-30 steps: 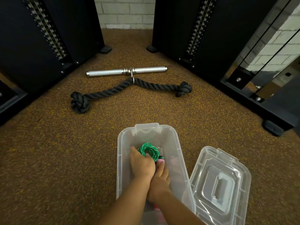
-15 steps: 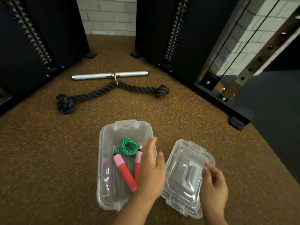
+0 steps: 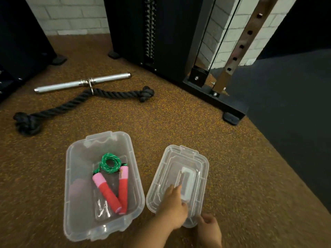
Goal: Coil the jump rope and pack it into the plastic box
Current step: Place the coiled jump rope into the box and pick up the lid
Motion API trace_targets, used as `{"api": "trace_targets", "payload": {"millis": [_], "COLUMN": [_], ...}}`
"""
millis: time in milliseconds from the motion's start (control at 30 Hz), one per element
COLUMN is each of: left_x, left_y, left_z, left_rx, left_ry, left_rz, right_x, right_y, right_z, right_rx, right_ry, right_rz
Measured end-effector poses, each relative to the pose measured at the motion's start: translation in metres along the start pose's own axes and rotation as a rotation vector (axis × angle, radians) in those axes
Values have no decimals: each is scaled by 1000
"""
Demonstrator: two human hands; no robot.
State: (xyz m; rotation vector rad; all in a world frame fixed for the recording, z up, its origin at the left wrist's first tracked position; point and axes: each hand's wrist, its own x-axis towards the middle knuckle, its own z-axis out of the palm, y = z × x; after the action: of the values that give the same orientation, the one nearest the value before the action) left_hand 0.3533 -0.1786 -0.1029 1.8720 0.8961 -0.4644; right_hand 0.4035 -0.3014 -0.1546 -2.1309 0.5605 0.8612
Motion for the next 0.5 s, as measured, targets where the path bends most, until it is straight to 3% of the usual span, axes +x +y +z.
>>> {"api": "trace_targets", "payload": {"millis": [133,267,500], "left_x": [19,22,22], "left_y": [-23,-38,-40], "left_z": [11,22,21], "left_rx": [100,218,154], "left_ry": [-83,-177,-180], "left_rz": [-118,-121,-112], "right_x": [5,12,15], "right_y": [6,7,14], "right_z": [11,15,24], "right_rx": [-18,-10,15], "right_ry": [-21,36,70], "right_rz": [10,18,28]}}
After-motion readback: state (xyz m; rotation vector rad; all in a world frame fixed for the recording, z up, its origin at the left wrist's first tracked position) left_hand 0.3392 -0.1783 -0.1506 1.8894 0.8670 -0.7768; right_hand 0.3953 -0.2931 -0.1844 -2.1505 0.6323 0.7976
